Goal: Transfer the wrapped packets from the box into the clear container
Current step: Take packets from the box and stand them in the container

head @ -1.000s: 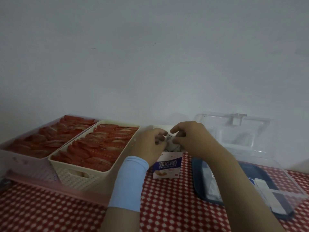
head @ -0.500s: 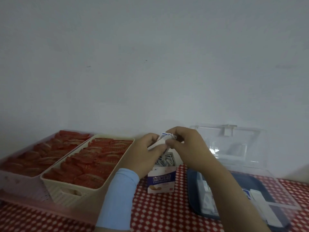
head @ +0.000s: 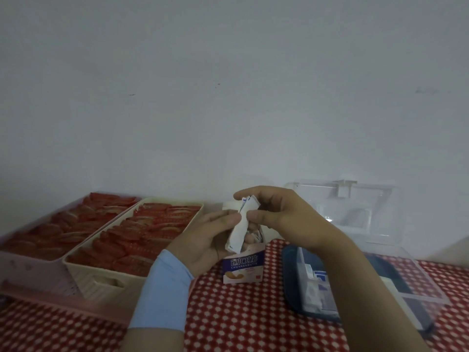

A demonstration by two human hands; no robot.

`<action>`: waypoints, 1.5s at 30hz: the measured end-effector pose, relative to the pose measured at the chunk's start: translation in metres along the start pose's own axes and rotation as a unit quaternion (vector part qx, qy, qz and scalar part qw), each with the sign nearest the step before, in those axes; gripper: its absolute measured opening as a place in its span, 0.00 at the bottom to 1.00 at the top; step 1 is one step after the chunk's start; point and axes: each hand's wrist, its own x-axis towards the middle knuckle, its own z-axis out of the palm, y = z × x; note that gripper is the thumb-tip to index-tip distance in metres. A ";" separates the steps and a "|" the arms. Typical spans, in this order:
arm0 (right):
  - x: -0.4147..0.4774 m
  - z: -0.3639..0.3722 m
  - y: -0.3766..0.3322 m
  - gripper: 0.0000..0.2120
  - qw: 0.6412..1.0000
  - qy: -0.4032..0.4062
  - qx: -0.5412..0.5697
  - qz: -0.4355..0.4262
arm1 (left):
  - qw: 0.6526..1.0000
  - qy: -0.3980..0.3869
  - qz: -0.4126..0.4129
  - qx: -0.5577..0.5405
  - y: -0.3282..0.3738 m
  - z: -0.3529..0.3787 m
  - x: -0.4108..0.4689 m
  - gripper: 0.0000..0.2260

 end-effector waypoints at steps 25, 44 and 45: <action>-0.003 0.024 -0.003 0.23 0.968 0.017 -0.242 -0.062 | 0.995 0.029 0.051 -0.076 -0.005 0.008 0.010 0.15; -0.054 -0.065 -0.039 0.03 0.970 0.006 -0.215 0.109 | 0.991 -0.083 -0.056 0.092 -0.009 0.072 0.010 0.12; -0.055 -0.066 -0.038 0.03 0.965 0.015 -0.236 0.112 | 0.982 -0.050 -0.035 0.180 -0.008 0.074 0.011 0.08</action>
